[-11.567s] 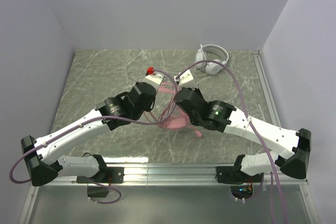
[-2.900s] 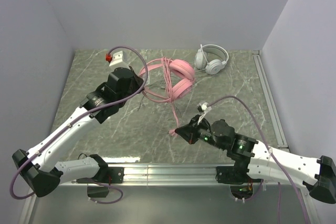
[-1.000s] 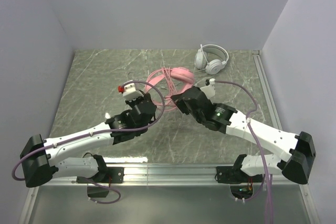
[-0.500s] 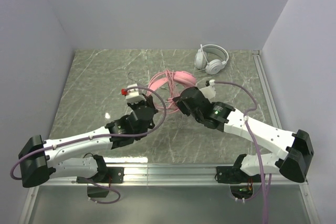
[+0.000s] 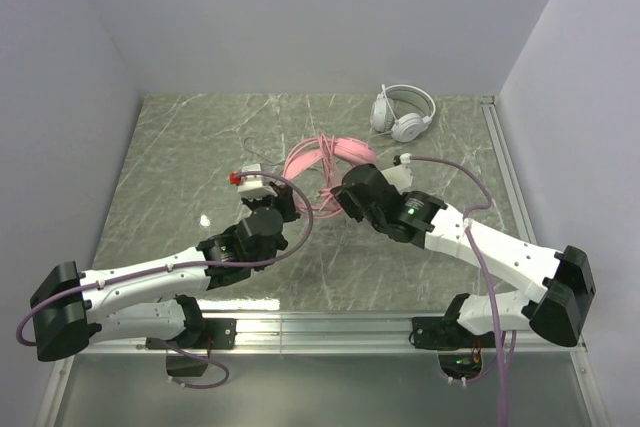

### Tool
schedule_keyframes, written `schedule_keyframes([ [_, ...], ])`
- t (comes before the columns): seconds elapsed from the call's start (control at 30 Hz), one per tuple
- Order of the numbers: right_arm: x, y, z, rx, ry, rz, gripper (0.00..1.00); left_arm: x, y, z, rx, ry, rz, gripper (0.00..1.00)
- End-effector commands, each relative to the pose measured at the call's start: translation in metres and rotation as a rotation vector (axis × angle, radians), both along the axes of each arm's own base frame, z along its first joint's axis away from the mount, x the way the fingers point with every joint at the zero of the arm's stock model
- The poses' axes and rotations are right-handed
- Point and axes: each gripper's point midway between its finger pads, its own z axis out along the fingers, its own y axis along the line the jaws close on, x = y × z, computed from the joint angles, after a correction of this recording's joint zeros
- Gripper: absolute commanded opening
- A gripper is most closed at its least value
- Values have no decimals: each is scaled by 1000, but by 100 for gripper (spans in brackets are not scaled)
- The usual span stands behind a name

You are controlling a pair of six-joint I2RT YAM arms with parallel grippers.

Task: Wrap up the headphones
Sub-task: Wrap the headphone cable with the right arm

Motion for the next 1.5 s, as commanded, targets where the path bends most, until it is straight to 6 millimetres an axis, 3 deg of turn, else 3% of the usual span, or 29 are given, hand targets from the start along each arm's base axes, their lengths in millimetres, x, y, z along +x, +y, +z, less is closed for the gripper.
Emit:
schedule_keyframes([
  [0.0, 24, -16, 1, -102, -50, -82, 0, -11, -28, 73, -221, -94, -127, 0],
  [0.17, 26, -24, -7, -113, -51, -122, 0, -14, -39, 75, -183, -86, -181, 0],
  [0.27, 29, -27, -1, -118, -71, -133, 0, -16, -37, 75, -216, -73, -180, 0],
  [0.43, 33, -29, -8, -163, -80, -141, 0, -16, -33, 86, -301, -16, -133, 0],
  [0.57, 32, -29, -9, -104, -80, -170, 0, -14, -38, 81, -357, 59, -102, 0],
  [0.73, 31, -40, -5, -56, -109, -219, 0, -19, -34, 41, -429, 214, -20, 0],
  [0.8, 29, -43, 2, 1, -143, -233, 0, -19, -34, 34, -455, 241, 3, 0],
  [0.83, 24, -48, -11, -3, -137, -231, 0, -20, -29, 26, -438, 263, 25, 0],
  [0.9, 21, -52, -2, 52, -173, -233, 0, -20, -32, 17, -436, 289, 27, 0],
  [0.97, 18, -56, -7, 41, -169, -229, 0, -22, -39, 7, -446, 311, 2, 0],
  [1.13, 9, -63, -37, -85, -80, -212, 0, -29, -63, -12, -457, 371, -89, 0],
  [1.27, -2, -71, -63, -81, -12, -230, 0, -35, -78, -42, -424, 387, -139, 0],
  [1.33, -6, -74, -74, -62, 14, -251, 0, -40, -89, -39, -443, 345, -167, 0],
  [1.43, -11, -82, -82, -108, 64, -290, 0, -49, -98, -55, -368, 322, -151, 0],
  [1.47, -12, -84, -90, -134, 92, -313, 0, -48, -97, -52, -363, 295, -121, 0],
])
